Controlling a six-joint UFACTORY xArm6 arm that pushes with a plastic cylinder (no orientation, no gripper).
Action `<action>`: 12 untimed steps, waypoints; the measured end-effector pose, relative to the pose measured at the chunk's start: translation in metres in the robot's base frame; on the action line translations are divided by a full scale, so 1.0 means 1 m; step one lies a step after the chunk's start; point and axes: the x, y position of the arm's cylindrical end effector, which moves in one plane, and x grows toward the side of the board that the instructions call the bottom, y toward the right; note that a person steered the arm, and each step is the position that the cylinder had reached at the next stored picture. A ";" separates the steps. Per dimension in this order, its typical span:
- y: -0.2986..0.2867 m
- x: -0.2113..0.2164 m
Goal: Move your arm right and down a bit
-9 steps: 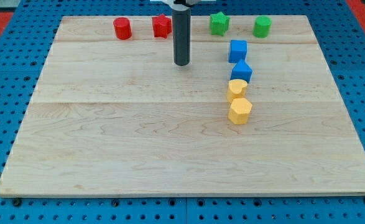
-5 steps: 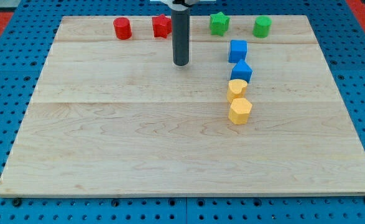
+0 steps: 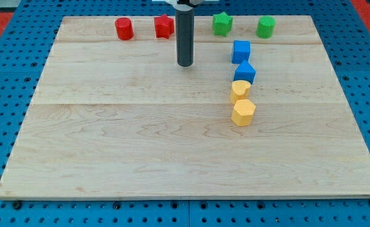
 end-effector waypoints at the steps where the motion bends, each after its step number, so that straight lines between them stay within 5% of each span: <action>1: 0.001 0.000; 5: 0.035 -0.009; 12: 0.006 -0.003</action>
